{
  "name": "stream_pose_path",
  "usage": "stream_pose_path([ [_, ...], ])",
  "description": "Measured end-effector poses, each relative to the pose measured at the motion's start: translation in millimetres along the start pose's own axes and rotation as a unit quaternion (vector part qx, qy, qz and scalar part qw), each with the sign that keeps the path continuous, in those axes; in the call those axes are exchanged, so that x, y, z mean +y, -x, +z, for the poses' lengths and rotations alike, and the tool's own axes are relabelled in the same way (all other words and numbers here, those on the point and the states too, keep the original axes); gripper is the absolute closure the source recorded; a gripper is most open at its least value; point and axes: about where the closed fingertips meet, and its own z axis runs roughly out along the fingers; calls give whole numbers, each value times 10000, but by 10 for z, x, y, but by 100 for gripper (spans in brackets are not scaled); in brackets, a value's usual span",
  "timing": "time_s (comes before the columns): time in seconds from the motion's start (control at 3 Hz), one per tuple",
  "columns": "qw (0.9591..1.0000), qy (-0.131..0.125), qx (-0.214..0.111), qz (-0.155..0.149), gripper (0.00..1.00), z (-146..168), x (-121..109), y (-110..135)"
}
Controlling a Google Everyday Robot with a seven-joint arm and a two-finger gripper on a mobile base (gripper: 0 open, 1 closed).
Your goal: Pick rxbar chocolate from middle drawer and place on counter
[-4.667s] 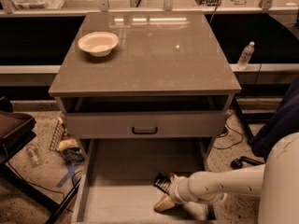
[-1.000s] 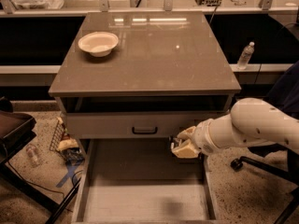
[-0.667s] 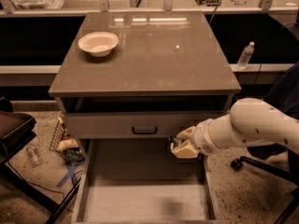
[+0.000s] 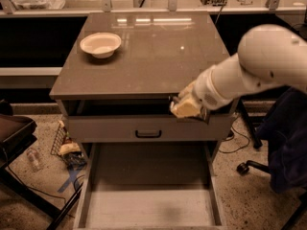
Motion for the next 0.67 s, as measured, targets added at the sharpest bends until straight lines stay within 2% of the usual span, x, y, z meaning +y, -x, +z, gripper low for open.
stream_pose_path([
  [0.33,9987,-368,294,-168,100,-520,-304,751],
  [0.67,9965,-458,508,-472,100,-639,-821,1142],
])
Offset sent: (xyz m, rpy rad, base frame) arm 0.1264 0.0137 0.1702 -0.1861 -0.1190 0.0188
